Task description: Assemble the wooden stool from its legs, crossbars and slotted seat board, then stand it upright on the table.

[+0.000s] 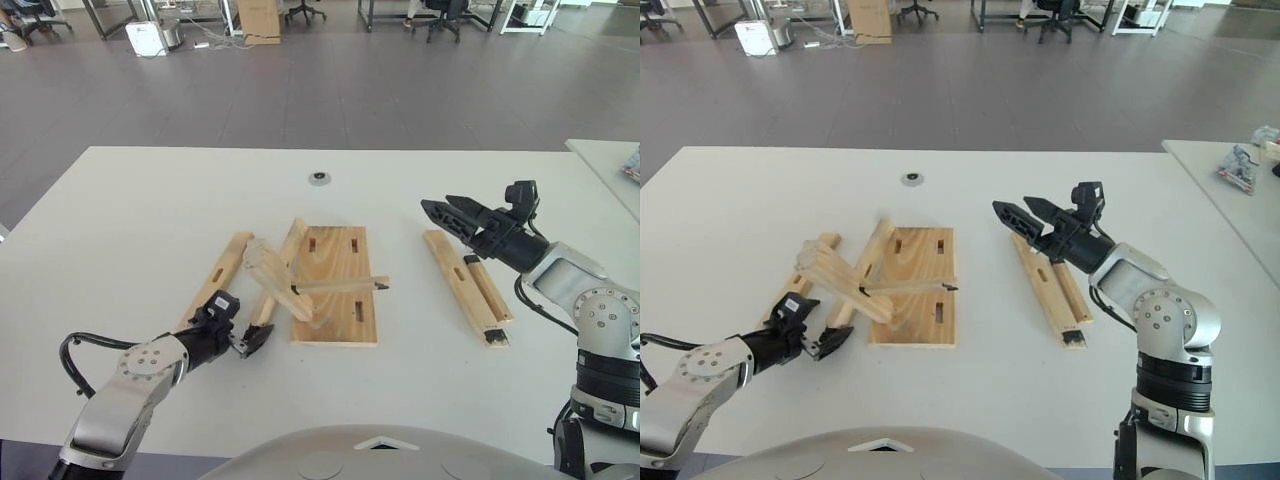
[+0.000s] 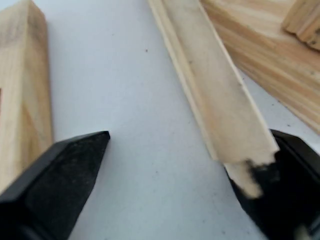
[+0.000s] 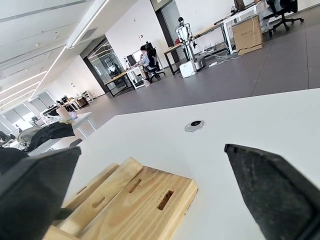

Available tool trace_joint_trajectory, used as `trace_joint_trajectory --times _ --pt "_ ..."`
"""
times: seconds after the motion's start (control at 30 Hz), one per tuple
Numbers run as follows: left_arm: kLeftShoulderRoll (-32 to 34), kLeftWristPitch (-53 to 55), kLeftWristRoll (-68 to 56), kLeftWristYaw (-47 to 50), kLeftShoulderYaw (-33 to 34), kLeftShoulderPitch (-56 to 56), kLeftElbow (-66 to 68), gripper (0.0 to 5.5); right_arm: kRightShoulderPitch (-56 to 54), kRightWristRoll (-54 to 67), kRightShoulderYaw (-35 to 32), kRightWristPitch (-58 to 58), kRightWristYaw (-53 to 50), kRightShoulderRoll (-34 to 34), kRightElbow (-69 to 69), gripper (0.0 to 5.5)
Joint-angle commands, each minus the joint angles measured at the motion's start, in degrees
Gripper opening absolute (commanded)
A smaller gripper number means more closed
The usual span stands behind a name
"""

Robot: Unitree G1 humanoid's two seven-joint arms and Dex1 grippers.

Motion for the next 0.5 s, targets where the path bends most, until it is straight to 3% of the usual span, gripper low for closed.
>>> trace_joint_trajectory --times 0.03,0.23,0.5 --pt "1.21 -0.08 2.81 -0.19 -1.09 1.67 4.18 4.96 0.62 0.52 0.02 0.22 -0.76 0.77 -0.94 5.40" --pt "-0.02 -3.58 3.88 0.80 -1.87 -1.27 8.34 4.96 1.15 -0.43 0.53 -0.26 -1.32 1.60 -1.19 5.40" --pt "0.85 -7.81 7.61 2.55 -2.98 -0.82 12.36 3.64 1.38 -0.32 0.68 -0.36 -1.89 1.87 -1.44 5.40"
